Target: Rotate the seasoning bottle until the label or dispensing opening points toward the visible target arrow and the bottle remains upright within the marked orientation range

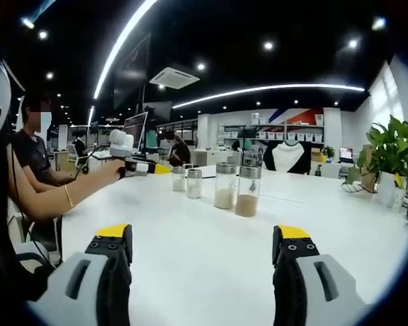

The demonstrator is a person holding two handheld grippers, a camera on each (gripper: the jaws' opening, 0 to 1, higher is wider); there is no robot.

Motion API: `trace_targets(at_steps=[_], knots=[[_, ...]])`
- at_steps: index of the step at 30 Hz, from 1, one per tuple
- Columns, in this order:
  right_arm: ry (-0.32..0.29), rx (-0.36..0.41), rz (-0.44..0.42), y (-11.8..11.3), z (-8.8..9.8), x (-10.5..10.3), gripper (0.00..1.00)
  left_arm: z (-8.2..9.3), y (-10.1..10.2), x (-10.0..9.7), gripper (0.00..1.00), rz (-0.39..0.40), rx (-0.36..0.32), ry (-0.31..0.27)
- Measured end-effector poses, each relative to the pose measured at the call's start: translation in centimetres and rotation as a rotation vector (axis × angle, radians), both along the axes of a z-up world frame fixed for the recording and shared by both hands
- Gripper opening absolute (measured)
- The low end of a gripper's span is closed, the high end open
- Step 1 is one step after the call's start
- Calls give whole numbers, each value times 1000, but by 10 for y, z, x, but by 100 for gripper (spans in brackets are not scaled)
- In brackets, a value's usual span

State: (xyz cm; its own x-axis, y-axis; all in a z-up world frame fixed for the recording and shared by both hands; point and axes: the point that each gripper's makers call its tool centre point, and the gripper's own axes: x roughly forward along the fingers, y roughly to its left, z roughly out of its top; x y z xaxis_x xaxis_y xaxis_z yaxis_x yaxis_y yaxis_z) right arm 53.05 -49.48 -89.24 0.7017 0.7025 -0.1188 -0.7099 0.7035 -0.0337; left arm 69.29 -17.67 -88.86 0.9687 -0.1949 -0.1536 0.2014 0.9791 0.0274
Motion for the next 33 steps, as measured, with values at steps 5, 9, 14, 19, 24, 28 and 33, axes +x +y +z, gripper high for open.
trace_targets(at_steps=[5,9,14,19,24,28,33], knots=[[-8,0,-8,-1,3,1,86,5,-1,11,96,-7,-4,-5],[-11,-2,-20,-3,4,3,86,4,-4,14,96,-17,14,-2],[-13,5,-45,-7,5,5,86,2,-4,23,95,-20,16,3],[-8,7,-51,-8,3,6,86,0,11,40,94,29,17,18],[5,-8,-52,-8,-1,6,85,0,19,52,94,48,-32,9],[1,-13,-55,-7,0,6,85,-4,20,60,93,51,1,22],[0,-16,-51,-4,1,7,84,-8,22,68,89,59,13,26]])
